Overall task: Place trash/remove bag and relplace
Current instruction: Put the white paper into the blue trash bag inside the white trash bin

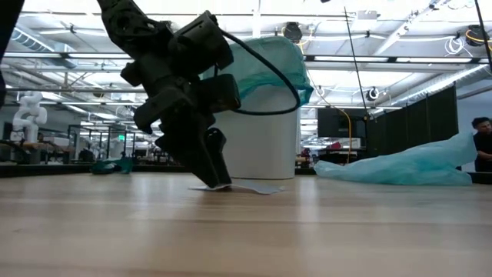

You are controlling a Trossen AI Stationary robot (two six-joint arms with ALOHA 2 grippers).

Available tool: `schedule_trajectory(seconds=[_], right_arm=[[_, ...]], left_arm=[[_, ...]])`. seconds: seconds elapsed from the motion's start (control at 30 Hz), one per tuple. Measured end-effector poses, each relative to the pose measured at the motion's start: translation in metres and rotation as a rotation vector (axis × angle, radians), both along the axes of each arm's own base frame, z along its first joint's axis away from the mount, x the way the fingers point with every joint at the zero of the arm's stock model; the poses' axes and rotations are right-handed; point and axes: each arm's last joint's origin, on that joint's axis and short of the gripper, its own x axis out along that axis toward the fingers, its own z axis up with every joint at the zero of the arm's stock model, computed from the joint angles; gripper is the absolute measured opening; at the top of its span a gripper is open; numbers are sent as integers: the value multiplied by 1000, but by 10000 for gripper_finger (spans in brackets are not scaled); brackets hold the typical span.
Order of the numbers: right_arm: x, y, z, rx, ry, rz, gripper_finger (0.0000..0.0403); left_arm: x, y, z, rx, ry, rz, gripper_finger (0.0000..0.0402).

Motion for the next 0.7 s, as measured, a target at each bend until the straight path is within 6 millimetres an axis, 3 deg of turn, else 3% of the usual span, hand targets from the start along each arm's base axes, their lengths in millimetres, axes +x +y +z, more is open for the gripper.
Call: schedule_trajectory(seconds=[0.23, 0.33, 0.6, 0.7], right_arm=[[0, 0, -2, 25, 17, -3, 102], [0, 0, -2, 26, 22, -3, 102], [0, 0, -3, 26, 24, -3, 102], [0, 0, -3, 26, 24, -3, 102]], left_arm=[[1, -13, -19, 42, 46, -12, 262], [2, -17, -20, 58, 41, 6, 214], [2, -20, -20, 28, 36, 37, 28], [2, -21, -20, 3, 44, 56, 7]])
